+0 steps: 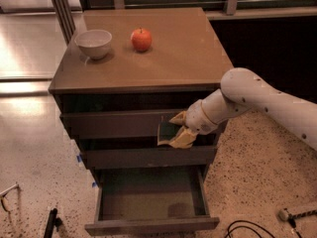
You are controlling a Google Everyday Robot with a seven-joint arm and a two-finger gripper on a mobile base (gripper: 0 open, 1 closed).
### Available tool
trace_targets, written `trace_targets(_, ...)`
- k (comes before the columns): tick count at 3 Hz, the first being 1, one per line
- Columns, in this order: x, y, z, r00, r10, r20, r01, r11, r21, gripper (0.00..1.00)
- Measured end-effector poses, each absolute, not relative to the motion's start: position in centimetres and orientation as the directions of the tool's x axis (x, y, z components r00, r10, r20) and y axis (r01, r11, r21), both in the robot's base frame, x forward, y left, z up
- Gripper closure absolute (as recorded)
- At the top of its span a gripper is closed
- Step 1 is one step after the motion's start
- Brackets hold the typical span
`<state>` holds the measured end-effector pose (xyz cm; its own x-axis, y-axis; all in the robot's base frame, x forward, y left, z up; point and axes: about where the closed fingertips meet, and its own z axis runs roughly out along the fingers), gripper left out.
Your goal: Pick sponge from bottom drawer and place on counter
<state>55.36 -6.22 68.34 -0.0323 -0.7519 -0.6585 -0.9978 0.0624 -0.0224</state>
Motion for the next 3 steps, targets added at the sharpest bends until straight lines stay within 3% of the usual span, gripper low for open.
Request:
trace_targets(2, 57.3, -6.6, 84.3, -0.096, -0.826, -0.555, -0.993, 0.115, 0.001, 1.0)
trace_targets(3, 57.7, -6.4, 84.2, -0.107, -0.833, -0.543, -0.993, 0.121, 0.01, 1.0)
